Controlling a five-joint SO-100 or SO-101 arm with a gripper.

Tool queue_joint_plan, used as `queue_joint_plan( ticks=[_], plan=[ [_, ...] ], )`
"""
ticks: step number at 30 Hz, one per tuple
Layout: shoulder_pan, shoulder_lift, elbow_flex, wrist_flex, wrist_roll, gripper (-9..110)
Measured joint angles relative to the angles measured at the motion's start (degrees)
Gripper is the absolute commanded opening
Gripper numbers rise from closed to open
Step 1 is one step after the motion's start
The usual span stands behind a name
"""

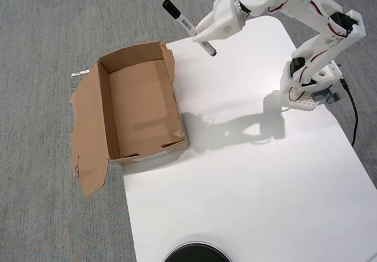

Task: Grasp a pen and put it in the box.

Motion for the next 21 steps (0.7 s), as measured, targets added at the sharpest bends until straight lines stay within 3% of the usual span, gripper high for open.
queue_joint_plan(
  ticks=[11,21],
  plan=[
    [-4.0,-7.5,-10.1,-0.1,4.6,0],
    [-5.4,-27.0,-25.0,-1.2,5.8,0]
  ],
)
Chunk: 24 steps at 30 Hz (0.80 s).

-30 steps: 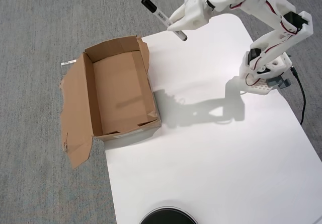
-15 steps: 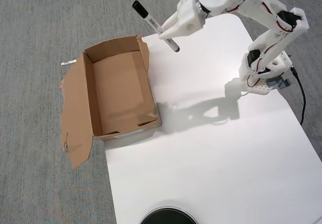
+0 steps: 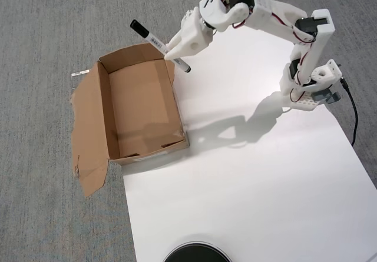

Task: Grasp a pen and put it in the box.

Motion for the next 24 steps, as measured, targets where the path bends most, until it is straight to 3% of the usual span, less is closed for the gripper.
queue_joint_plan(
  ticks=[15,24],
  plan=[
    [-0.4,-12.7,-2.4,-20.3,0.0,0],
    [-0.1,-19.2,-2.3,-23.1,0.0,0]
  ],
)
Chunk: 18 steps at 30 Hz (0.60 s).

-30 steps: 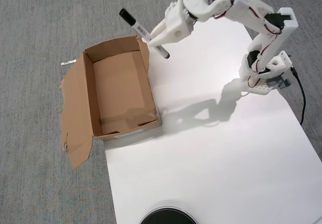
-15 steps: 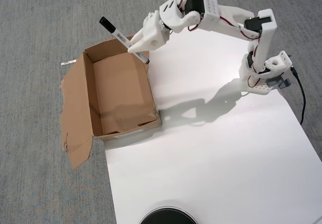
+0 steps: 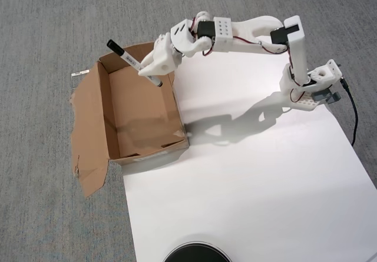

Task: Grasp a pen and put it in the box.

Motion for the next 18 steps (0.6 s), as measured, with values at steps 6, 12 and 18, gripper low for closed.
queue_joint_plan(
  ticks=[6,12,18],
  plan=[
    [0.4,-3.2,0.0,0.0,0.0,0],
    [0.6,-3.6,0.0,0.0,0.0,0],
    [0.4,-3.6,0.0,0.0,0.0,0]
  ],
)
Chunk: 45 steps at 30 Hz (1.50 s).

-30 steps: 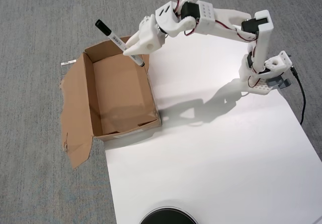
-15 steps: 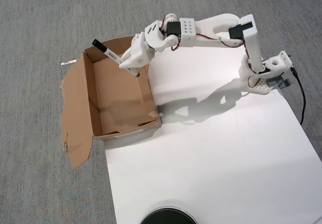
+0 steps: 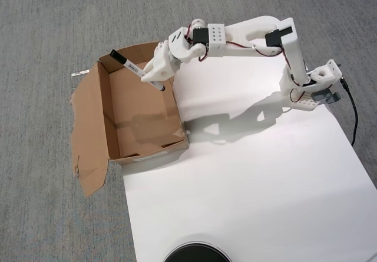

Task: Grasp a pen and put it in the box.

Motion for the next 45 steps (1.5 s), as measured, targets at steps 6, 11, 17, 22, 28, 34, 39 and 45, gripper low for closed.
queue_joint_plan(
  ticks=[6,11,17,22,28,34,39,45],
  plan=[
    [-0.1,-1.6,0.0,0.0,0.0,0],
    [-0.1,-1.8,1.3,0.0,0.0,0],
    [-0.2,-1.8,5.2,0.0,0.0,0],
    [-0.1,-1.8,7.1,-0.1,-0.1,0],
    [-0.1,-1.8,7.6,-0.1,-0.1,1],
    [-0.1,-1.8,7.6,-0.1,0.0,11],
    [0.0,-1.8,7.6,-0.1,0.0,14],
    [0.0,-1.8,7.6,-0.1,0.0,14]
  ],
)
